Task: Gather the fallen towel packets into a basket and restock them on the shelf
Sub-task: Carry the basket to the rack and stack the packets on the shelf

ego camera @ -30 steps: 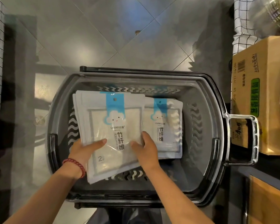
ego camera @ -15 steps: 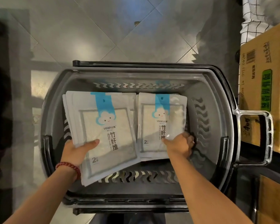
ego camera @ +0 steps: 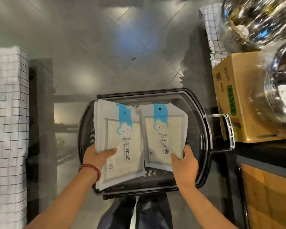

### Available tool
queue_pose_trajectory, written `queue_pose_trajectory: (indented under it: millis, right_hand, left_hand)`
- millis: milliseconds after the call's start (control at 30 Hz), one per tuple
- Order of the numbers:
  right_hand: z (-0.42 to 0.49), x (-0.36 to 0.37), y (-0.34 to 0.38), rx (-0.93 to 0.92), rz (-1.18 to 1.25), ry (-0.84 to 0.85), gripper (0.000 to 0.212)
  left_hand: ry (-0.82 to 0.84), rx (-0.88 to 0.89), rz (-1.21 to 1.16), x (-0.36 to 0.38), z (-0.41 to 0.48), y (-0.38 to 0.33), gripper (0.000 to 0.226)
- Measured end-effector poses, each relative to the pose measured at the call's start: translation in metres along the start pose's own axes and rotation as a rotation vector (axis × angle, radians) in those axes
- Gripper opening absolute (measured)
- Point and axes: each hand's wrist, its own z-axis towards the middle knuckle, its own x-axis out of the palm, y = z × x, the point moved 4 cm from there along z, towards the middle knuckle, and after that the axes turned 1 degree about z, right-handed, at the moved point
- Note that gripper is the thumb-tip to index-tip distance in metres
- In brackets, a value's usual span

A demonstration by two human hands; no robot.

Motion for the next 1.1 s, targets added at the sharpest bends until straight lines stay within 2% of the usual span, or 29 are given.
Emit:
queue_pose_trajectory:
  millis: [233,367,533,667,833,1000,1100]
  right_hand:
    - [-0.089,-0.118,0.062,0.031,0.290,-0.127,0.026]
    - [-0.142,-0.183,0.092,0.022,0.433,-0.199,0.024]
    - [-0.209,-0.280,0.114,-0.045,0.591,-0.381,0.018]
    - [-0.254,-0.357,0.110,-0.095,0.655,-0.580,0.015]
    - [-0.302,-0.443,0.079,-0.110,0.793,-0.806,0.021]
    - [-0.329,-0.525,0.022,-0.045,0.867,-1.019,0.020]
    - [-0.327,-0.568,-0.015,0.009,0.916,-1.120,0.020]
  left_hand:
    - [0.169,0.139,0.063,-0.036,-0.111,-0.093,0.025]
    - [0.265,0.201,0.099,-0.055,-0.174,-0.131,0.019]
    - [0.381,0.362,0.135,-0.055,-0.249,-0.196,0.024]
    - [0.498,0.494,0.131,-0.015,-0.302,-0.251,0.024]
    - [0.692,0.626,0.185,0.062,-0.378,-0.299,0.019]
    - [0.927,0.772,0.227,0.168,-0.472,-0.322,0.026]
    - [1.046,0.780,0.230,0.228,-0.526,-0.320,0.025]
